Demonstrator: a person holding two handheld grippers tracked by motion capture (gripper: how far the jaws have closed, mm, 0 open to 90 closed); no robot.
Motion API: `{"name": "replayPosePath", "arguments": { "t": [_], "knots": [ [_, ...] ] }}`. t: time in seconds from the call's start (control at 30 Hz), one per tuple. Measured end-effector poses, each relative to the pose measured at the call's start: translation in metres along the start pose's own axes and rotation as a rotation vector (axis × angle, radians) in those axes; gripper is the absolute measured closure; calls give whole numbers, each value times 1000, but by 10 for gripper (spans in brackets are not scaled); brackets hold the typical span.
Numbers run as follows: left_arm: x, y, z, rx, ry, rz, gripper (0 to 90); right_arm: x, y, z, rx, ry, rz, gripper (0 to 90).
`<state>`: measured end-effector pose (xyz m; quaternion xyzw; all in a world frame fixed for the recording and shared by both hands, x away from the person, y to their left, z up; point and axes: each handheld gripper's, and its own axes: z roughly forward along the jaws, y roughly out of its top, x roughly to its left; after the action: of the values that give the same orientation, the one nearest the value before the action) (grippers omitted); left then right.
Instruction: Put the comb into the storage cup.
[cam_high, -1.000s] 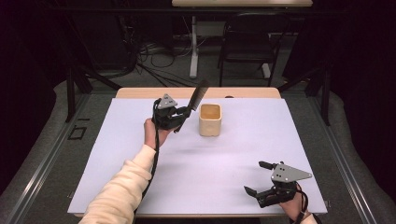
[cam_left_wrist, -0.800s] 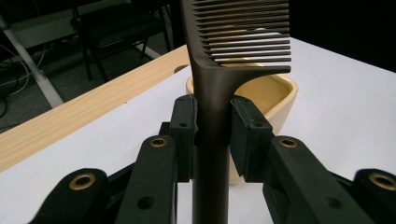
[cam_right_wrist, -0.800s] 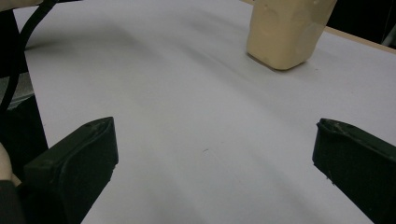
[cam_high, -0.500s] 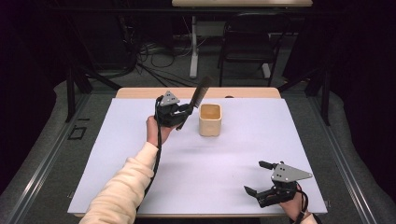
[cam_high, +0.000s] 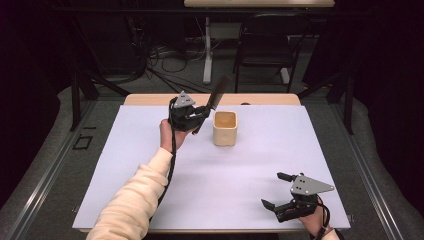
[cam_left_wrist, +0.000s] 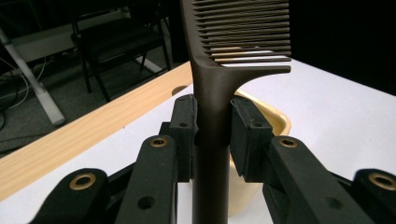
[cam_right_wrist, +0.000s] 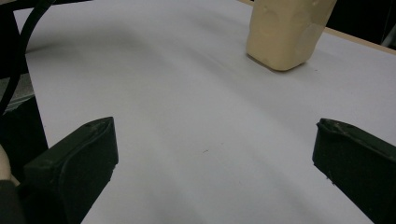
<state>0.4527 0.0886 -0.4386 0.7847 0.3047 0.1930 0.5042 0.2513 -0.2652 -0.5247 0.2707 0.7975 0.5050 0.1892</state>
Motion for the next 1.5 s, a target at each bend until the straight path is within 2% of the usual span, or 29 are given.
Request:
{"name": "replayPosePath", "arguments": {
  "t": [0.57, 1.2, 1.5],
  "knots": [
    [-1, 15, 11, -20, 5, 5, 720, 0, 0, 0, 1, 0, 3, 0],
    [0, 22, 23, -46, 6, -6, 721, -1, 0, 0, 4, -5, 9, 0],
    [-2, 26, 25, -68, 15, 2, 721, -1, 0, 0, 4, -3, 7, 0]
  ]
}}
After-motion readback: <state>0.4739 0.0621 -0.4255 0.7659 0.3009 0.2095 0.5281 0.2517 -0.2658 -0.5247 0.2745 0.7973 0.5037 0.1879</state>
